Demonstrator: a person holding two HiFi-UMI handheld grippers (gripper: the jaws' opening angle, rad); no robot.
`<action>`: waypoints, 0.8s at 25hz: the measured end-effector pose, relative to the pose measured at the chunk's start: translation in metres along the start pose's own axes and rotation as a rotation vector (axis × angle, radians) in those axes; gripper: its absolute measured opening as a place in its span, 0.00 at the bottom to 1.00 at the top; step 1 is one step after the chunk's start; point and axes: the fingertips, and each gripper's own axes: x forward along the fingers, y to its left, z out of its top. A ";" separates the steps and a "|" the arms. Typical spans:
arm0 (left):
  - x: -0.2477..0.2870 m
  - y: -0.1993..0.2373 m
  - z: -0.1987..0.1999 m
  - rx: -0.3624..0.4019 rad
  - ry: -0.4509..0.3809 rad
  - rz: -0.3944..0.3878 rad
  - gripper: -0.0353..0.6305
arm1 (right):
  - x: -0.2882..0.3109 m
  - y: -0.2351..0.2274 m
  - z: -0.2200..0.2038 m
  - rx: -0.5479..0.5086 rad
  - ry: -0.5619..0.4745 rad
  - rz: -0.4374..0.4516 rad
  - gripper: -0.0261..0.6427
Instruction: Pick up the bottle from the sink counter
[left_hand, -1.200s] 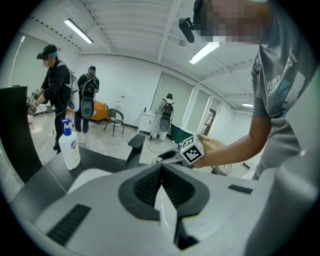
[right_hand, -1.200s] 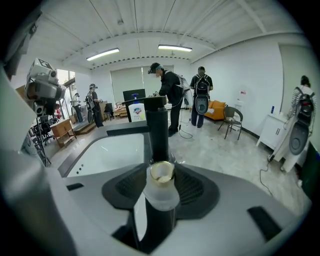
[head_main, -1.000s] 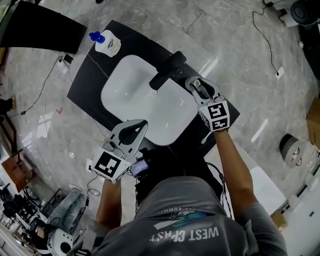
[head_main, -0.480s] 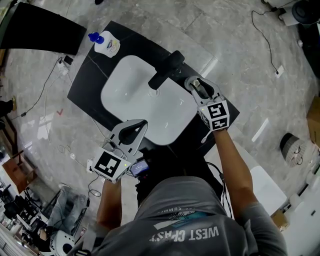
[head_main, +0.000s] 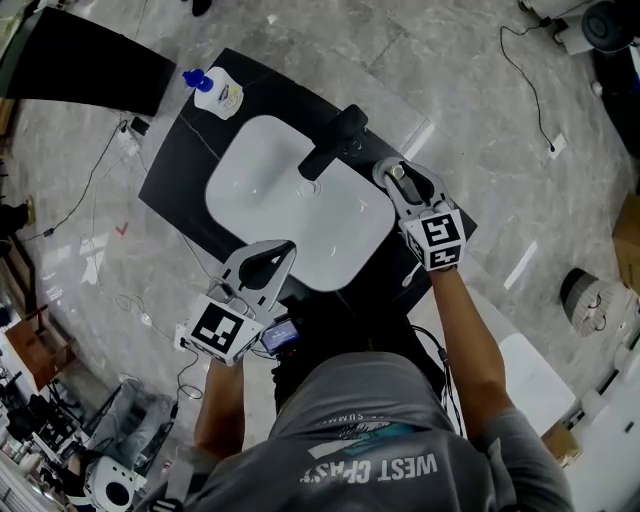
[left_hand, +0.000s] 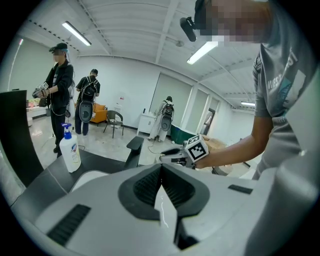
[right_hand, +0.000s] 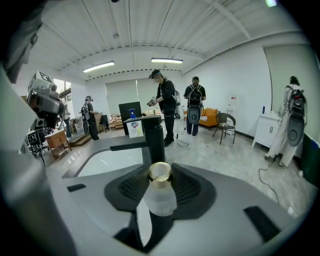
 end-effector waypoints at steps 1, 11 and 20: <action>0.000 0.000 0.000 0.003 0.000 -0.001 0.06 | -0.003 0.000 0.003 -0.001 -0.006 -0.002 0.24; -0.008 -0.002 0.007 0.066 0.009 -0.009 0.06 | -0.035 0.000 0.038 0.006 -0.043 -0.038 0.24; -0.018 -0.009 0.018 0.099 -0.003 -0.005 0.06 | -0.070 0.004 0.063 -0.015 -0.081 -0.058 0.24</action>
